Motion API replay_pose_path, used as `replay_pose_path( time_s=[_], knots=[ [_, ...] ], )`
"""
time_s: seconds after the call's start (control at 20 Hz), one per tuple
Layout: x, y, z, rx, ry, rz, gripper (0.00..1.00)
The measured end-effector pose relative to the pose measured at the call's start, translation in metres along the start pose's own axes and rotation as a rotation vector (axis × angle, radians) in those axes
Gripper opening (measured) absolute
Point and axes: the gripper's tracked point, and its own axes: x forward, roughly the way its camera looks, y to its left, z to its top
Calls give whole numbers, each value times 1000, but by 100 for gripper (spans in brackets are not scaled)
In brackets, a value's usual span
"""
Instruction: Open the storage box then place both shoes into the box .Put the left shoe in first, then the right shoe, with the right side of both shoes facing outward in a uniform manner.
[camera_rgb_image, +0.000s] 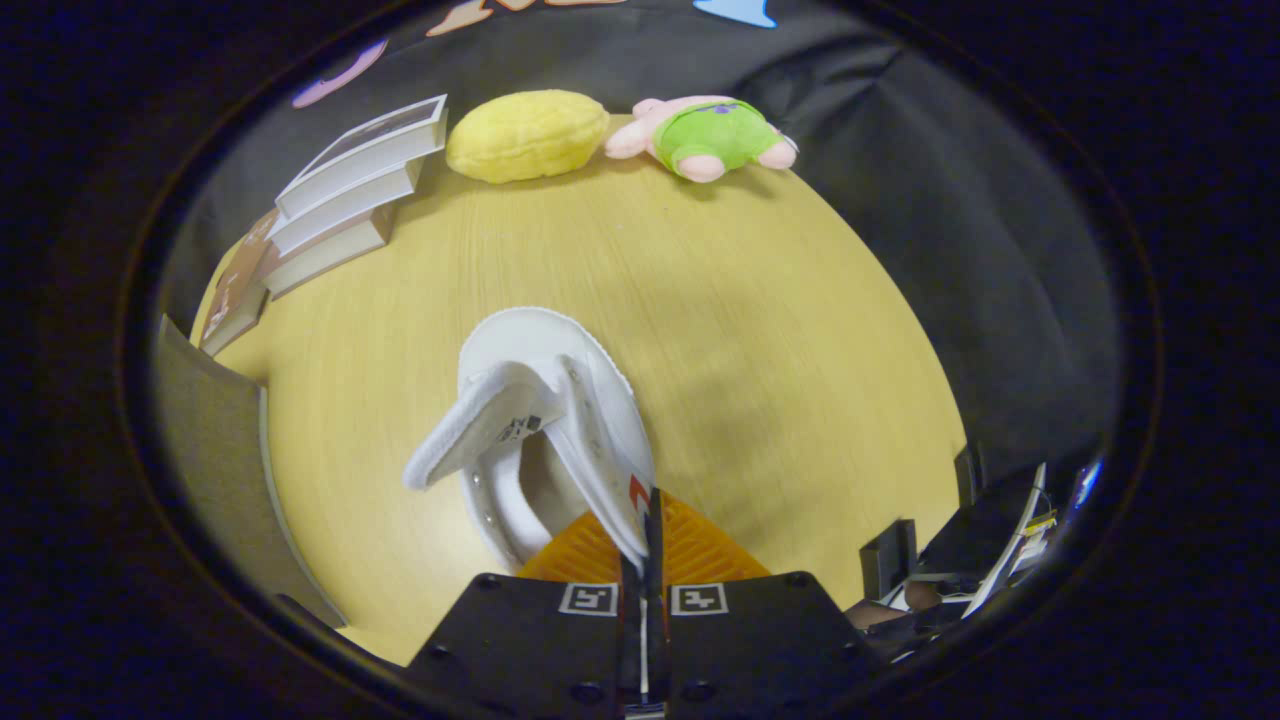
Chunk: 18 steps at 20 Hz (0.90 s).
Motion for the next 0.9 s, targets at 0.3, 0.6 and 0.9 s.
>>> replay_pose_path(
  time_s=[0.3, 0.6, 0.9],
  knots=[
    [-24, 0, 7, -5, -33, -77, 5],
    [-96, 15, 40, -17, -150, -128, 5],
    [-191, 61, 61, -45, -264, -130, 5]
  ],
)
